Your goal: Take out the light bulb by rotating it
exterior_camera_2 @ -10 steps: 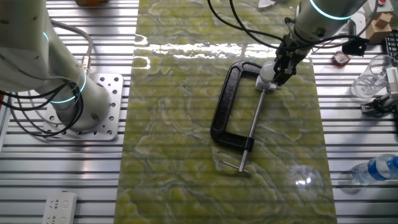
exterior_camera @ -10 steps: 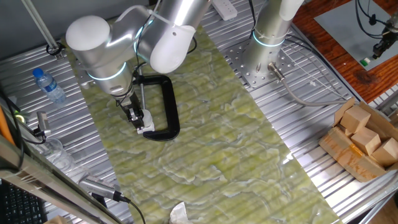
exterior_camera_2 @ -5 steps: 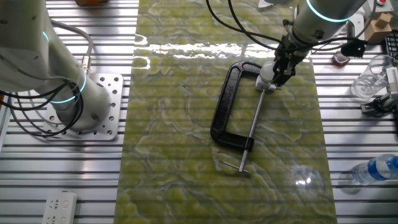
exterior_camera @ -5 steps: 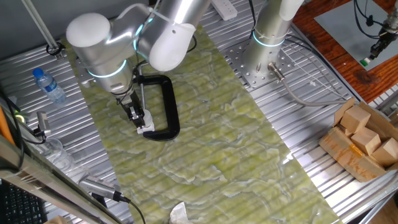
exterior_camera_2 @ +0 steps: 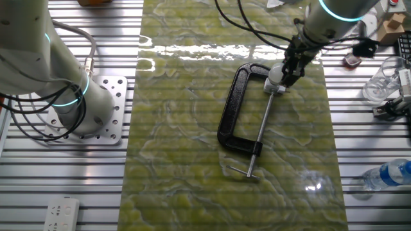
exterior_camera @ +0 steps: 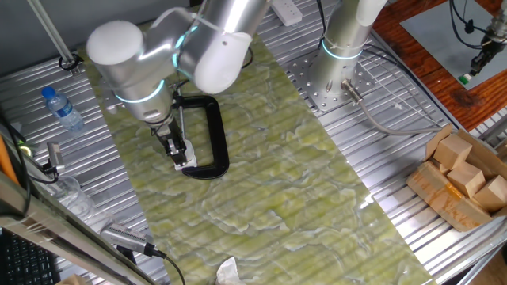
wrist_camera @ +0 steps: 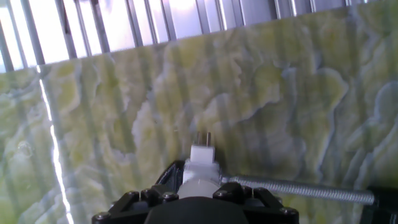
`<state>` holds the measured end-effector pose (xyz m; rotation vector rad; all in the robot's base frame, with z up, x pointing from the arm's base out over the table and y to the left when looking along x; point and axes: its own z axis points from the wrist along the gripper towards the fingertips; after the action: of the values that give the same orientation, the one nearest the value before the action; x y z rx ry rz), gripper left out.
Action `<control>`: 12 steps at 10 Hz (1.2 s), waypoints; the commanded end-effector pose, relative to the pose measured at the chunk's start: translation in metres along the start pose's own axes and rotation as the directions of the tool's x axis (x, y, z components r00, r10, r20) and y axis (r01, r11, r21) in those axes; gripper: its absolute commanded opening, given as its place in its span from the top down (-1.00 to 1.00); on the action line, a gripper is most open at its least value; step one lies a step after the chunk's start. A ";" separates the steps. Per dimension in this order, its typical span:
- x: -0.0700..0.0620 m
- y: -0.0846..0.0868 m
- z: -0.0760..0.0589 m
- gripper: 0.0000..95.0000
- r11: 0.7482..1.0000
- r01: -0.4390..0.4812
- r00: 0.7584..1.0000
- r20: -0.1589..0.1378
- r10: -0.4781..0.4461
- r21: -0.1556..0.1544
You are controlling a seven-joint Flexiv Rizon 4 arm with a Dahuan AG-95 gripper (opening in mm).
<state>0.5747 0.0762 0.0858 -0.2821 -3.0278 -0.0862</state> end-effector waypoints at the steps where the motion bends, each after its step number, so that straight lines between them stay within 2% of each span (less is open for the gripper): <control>1: -0.002 0.000 0.001 -0.20 0.999 0.035 0.999 -0.001 -0.035 0.003; 5: 0.000 -0.003 0.005 -0.20 0.991 0.135 0.991 0.004 -0.135 0.017; 11: 0.003 -0.002 0.007 -0.20 0.983 0.181 0.983 0.007 -0.181 0.027; 12: 0.004 -0.002 0.007 0.20 0.980 0.197 0.980 0.007 -0.197 0.038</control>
<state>0.5700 0.0750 0.0785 0.0210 -3.0538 -0.0430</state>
